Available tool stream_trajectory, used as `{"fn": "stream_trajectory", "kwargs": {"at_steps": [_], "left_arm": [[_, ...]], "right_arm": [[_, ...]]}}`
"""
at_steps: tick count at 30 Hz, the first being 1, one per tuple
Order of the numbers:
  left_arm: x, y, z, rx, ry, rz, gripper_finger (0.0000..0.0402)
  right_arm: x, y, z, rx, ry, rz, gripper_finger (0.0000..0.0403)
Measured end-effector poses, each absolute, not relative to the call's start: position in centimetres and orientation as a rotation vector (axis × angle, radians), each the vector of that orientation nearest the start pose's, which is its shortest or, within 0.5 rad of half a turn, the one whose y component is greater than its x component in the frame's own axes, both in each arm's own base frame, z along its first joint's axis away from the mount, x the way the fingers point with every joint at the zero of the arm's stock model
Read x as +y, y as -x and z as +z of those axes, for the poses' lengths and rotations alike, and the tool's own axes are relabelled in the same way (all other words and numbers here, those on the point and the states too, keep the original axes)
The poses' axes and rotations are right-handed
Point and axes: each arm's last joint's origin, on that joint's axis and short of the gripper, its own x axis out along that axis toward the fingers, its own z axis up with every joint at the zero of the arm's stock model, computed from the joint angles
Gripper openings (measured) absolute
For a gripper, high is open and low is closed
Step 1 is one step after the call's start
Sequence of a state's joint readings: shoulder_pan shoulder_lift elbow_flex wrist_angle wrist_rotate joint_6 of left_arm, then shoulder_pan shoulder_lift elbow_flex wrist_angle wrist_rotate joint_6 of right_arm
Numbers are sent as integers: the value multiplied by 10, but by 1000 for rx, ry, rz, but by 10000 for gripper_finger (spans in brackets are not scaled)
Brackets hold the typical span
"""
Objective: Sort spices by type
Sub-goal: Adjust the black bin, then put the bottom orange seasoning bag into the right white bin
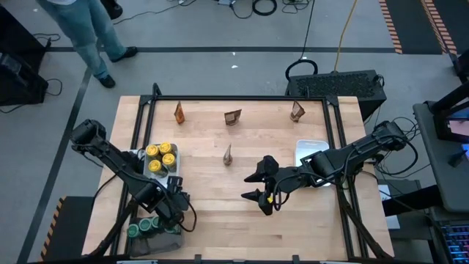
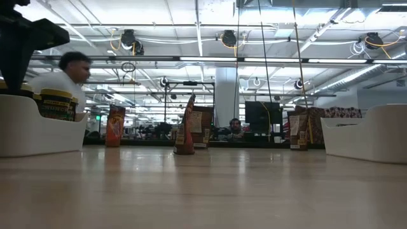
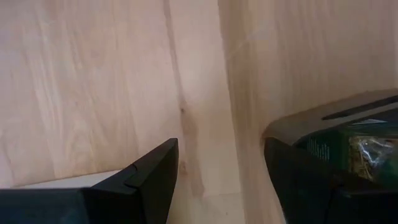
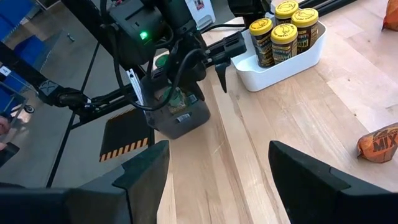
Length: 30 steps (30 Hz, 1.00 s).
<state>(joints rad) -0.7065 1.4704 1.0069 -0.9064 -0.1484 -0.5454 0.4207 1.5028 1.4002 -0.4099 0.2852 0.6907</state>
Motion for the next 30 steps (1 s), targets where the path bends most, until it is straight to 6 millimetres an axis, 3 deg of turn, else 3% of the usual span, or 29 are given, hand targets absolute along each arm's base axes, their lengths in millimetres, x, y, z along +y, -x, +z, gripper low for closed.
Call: {"fn": "stream_trajectory", "kwargs": {"at_steps": [16,23,30], "left_arm": [[-173,-201,218,1286,-69,-183,242],[-174,-209,237,1217,-113,-240,242],[-162,-215,262,1103,-112,-198,242]], "right_arm": [[130,-309,355,503,-465,-30,258],[130,-309,354,504,-452,-28,258],[129,-309,354,505,-442,-26,258]]}}
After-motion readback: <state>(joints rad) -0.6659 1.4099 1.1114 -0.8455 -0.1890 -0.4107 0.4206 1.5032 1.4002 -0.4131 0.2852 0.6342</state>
